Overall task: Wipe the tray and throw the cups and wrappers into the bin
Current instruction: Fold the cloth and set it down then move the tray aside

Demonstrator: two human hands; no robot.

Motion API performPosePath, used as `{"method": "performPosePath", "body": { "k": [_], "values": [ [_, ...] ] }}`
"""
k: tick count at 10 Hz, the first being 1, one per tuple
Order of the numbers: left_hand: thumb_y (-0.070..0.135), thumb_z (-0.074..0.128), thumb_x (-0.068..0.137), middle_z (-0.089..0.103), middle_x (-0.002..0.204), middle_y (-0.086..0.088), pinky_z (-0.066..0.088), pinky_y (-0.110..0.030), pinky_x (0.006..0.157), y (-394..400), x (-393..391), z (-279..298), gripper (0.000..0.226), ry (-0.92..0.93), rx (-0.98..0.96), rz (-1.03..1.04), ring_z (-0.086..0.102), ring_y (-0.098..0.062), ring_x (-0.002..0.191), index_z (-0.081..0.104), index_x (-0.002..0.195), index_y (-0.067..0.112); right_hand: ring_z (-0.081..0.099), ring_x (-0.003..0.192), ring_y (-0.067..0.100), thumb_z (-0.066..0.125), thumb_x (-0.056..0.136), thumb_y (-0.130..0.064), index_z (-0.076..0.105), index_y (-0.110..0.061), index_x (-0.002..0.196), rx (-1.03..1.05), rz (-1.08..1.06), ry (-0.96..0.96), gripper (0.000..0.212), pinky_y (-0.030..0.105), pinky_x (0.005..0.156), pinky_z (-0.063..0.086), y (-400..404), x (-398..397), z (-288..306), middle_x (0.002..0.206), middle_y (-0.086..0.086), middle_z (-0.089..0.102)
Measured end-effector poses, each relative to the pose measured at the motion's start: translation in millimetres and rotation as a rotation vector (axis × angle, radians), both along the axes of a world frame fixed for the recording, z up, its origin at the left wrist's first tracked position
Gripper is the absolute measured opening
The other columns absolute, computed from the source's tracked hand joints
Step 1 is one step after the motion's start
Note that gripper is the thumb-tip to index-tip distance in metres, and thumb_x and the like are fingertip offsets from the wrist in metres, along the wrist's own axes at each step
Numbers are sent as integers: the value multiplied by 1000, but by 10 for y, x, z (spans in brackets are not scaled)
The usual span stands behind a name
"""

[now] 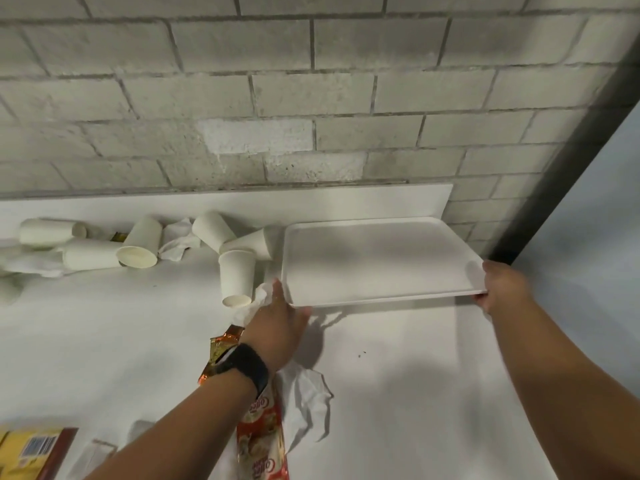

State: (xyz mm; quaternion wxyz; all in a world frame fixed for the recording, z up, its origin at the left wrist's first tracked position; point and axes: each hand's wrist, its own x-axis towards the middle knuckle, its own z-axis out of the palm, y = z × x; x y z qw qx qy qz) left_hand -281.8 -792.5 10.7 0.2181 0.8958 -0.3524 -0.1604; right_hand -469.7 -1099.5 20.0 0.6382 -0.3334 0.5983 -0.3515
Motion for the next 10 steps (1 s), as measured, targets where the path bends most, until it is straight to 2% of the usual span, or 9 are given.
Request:
{"method": "performPosePath", "body": {
  "k": [1, 2, 3, 4, 5, 6, 7, 8, 10],
  "values": [
    [45, 49, 93, 66, 109, -13, 52, -42, 81, 80, -66, -69, 83, -59, 18, -40, 65, -27, 89, -7, 150, 21, 53, 103, 29, 56, 92, -22, 55, -13, 125, 9, -2, 36, 34, 44, 86, 52, -14, 0, -50, 120, 13, 54],
    [48, 36, 96, 67, 100, 6, 52, -26, 79, 189, -131, -118, 79, -172, 113, -213, 62, -8, 81, -12, 150, 16, 54, 102, 31, 50, 94, -18, 55, -11, 112, -56, 18, 84, 20, 48, 95, 49, 21, 8, -55, 120, 17, 53],
    [50, 31, 96, 64, 117, 7, 52, -23, 80, 285, -189, -128, 63, -263, 136, -284, 60, -3, 84, 17, 149, 18, 51, 73, 15, 44, 95, -8, 51, -5, 131, -139, 37, 52, 36, 42, 88, 47, 63, -18, -136, 124, 17, 57],
    [48, 33, 98, 64, 119, 7, 49, -23, 88, 388, -279, -22, 62, -230, 140, -227, 59, -6, 100, 9, 151, 27, 48, 69, 10, 44, 95, -7, 49, -3, 134, -156, -19, 58, 39, 24, 67, 51, 105, -4, -185, 133, 18, 54],
    [44, 34, 98, 65, 114, 7, 47, -23, 89, 435, -299, 53, 60, -251, 156, -207, 58, -8, 101, 12, 151, 27, 58, 100, 17, 59, 89, -18, 49, -6, 131, -217, 197, 394, 45, 15, 79, 51, 210, 62, -203, 133, 12, 52],
    [42, 33, 99, 64, 103, 9, 46, -22, 81, 399, -252, 111, 40, -287, 199, -217, 58, -8, 91, 43, 136, 32, 53, 119, 18, 68, 84, -24, 48, -10, 128, -456, 352, 919, 51, 21, 95, 44, 218, 28, -216, 128, 4, 54],
    [42, 30, 100, 62, 93, 9, 44, -21, 74, 365, -273, 167, 35, -301, 292, -278, 56, -7, 82, 63, 107, 32, 59, 99, 15, 56, 91, -13, 51, -7, 129, -248, 87, 337, 39, 12, 72, 49, 195, 85, -248, 129, 12, 56],
    [45, 25, 99, 61, 84, 6, 49, -23, 74, 378, -285, 138, 41, -303, 336, -261, 58, -9, 78, 60, 90, 26, 60, 88, 24, 45, 92, -4, 56, -5, 127, -294, 137, 306, 37, 15, 49, 49, 178, 87, -251, 130, 21, 57],
    [52, 26, 98, 54, 79, 9, 50, -22, 76, 423, -251, 142, 47, -289, 300, -222, 56, -6, 75, 65, 95, 26, 42, 122, 38, 47, 94, -25, 51, -21, 135, -465, 370, 904, 41, 45, 103, 36, 327, 227, -172, 136, 16, 45]
  ]
}}
